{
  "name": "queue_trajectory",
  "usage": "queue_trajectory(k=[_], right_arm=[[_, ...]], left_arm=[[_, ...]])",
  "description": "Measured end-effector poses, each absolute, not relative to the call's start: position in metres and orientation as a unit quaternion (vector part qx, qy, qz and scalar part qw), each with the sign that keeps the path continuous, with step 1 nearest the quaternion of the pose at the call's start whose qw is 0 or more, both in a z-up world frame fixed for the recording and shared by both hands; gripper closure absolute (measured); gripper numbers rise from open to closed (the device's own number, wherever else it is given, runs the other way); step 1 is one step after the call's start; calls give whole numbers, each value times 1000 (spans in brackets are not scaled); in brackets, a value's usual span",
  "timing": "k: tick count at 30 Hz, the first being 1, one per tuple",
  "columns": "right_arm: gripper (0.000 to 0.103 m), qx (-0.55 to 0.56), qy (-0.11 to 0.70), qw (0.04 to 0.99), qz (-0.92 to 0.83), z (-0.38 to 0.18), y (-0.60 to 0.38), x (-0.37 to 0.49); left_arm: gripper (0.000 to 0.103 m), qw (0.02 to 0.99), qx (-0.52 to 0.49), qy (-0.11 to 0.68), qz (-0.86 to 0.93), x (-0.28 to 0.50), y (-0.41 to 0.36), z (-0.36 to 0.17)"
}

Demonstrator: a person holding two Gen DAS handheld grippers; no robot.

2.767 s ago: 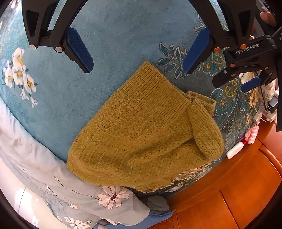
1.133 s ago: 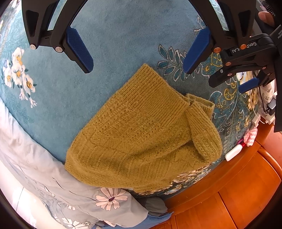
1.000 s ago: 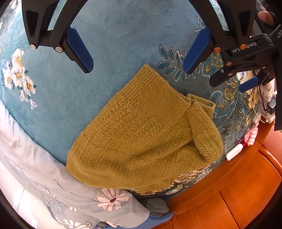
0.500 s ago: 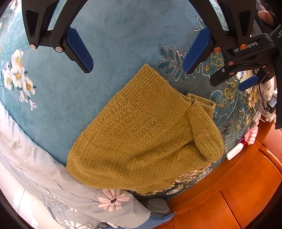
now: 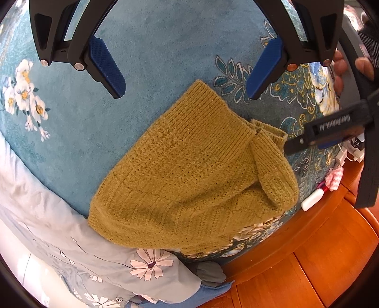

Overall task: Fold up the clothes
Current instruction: 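Grasp the mustard sweater vest edge with the left gripper and lift it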

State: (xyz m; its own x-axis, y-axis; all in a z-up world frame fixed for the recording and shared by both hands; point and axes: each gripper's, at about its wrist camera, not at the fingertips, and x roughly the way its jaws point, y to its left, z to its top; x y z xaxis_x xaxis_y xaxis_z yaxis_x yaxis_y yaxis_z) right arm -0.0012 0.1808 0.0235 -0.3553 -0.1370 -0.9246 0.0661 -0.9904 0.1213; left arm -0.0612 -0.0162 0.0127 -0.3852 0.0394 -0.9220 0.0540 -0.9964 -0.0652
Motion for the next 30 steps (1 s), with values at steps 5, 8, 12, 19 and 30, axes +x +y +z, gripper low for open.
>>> queue_trajectory(k=[5, 8, 12, 19, 30], right_arm=[[0, 561, -28, 58, -825, 25, 189, -7], [0, 560, -25, 57, -826, 26, 194, -10], [0, 566, -27, 54, -822, 25, 203, -14], [0, 562, -39, 41, -825, 28, 216, -14], [0, 540, -74, -1, -838, 55, 266, 10]], left_arm=[[0, 50, 564, 31, -824, -102, -22, 3], [1, 60, 572, 31, -818, -120, -23, -5], [11, 63, 579, 61, -811, -133, -27, -12], [72, 53, 598, 122, -790, -136, -28, -20], [88, -34, 540, 72, -838, -84, 31, 61]])
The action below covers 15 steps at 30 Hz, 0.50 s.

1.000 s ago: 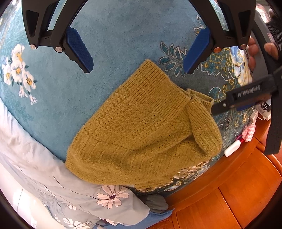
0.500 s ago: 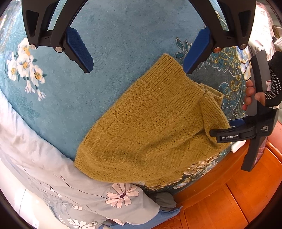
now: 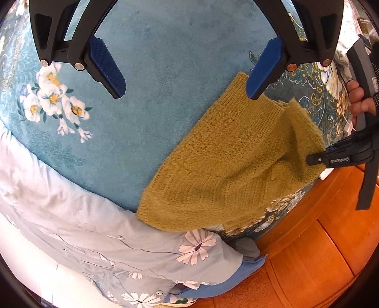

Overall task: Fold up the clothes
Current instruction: 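Grasp the mustard sweater vest edge with the left gripper and lift it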

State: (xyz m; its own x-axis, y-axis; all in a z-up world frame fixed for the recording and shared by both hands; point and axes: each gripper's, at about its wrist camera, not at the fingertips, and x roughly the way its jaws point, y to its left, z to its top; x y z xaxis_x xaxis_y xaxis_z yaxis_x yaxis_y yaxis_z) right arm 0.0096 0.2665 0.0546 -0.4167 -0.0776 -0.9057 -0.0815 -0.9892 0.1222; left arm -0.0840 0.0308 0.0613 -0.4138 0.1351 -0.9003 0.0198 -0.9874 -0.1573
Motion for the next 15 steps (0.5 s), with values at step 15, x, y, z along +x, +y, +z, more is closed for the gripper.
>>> queue_trajectory(k=[15], right_arm=[[0, -491, 138, 141, 848, 110, 461, 124]], left_arm=[[89, 315, -479, 77, 815, 63, 277, 159]])
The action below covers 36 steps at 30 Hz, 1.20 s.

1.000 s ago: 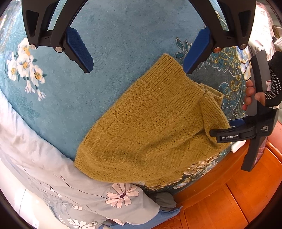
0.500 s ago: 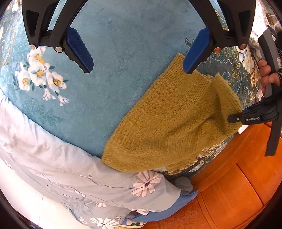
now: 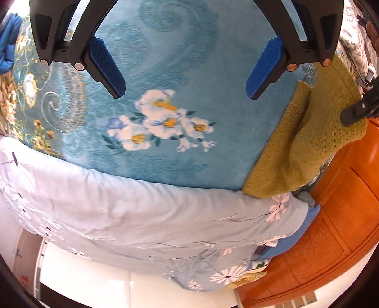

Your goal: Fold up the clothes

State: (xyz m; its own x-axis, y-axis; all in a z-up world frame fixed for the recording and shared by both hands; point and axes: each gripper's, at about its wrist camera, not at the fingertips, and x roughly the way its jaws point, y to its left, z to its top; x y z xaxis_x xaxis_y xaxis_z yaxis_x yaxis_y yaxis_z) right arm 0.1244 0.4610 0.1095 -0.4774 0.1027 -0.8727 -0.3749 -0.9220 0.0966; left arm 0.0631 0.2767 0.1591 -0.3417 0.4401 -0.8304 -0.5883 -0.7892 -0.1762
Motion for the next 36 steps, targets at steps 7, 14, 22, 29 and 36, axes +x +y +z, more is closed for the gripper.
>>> queue_trajectory(k=[7, 14, 22, 29, 36], right_arm=[[0, -480, 146, 215, 838, 129, 565, 209], [0, -486, 147, 276, 817, 133, 641, 281], [0, -481, 120, 233, 836, 138, 642, 280], [0, -479, 131, 120, 860, 124, 564, 225], [0, -535, 83, -42, 840, 67, 426, 163]], left_arm=[[89, 429, -505, 76, 745, 155, 398, 162], [87, 455, -565, 124, 677, 221, 477, 129], [67, 422, -599, 166, 660, 230, 441, 117], [46, 297, -619, 136, 714, 198, 344, 121], [44, 137, -657, 40, 740, 145, 232, 100]])
